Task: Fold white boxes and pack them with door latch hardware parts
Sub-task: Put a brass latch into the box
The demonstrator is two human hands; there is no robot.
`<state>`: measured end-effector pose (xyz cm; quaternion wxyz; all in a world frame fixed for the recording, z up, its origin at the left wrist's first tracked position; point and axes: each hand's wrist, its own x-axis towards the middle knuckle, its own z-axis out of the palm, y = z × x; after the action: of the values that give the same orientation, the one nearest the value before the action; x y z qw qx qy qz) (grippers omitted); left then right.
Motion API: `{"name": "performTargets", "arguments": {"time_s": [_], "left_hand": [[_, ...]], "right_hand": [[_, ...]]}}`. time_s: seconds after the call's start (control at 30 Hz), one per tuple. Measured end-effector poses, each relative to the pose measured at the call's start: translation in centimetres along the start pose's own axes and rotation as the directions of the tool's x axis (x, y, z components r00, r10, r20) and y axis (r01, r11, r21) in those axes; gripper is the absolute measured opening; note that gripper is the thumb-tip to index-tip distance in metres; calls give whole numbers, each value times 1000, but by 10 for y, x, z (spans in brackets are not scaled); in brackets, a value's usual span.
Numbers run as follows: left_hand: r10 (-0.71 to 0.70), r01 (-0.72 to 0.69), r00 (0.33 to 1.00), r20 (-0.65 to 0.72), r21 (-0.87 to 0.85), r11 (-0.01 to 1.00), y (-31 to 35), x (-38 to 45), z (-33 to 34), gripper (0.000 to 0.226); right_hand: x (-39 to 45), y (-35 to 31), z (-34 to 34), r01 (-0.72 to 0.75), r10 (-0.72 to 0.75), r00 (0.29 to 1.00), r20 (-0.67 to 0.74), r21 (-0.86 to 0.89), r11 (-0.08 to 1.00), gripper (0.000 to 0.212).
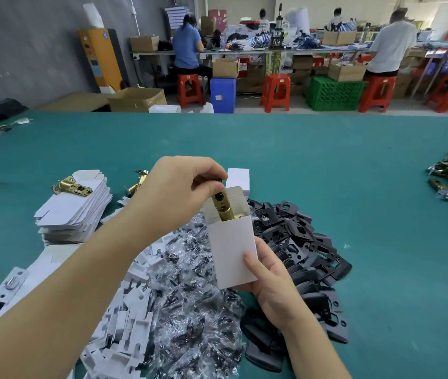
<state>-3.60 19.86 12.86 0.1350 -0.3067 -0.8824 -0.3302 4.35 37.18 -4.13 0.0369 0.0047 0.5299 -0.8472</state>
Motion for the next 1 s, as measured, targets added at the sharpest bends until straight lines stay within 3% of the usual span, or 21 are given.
{"name": "performTargets", "arguments": {"time_s": [0.2,0.47,0.67,1.0], "left_hand": [[-9,9,999,39,6,1000,-4,0,4,18],[3,-7,986,167,20,1000,5,-4,19,14],[5,-41,963,269,130,991,11,-7,28,19],[30,-95,936,350,170,981,-5,-7,31,21]], "right_hand": [[1,0,1,3,-3,1000,27,-7,1000,58],[2,1,-3,64,-65,998,28,11,998,44],[3,1,-2,72,-72,997,34,0,997,56],[6,6,-6,86,-86,996,0,-129,988,53]]}}
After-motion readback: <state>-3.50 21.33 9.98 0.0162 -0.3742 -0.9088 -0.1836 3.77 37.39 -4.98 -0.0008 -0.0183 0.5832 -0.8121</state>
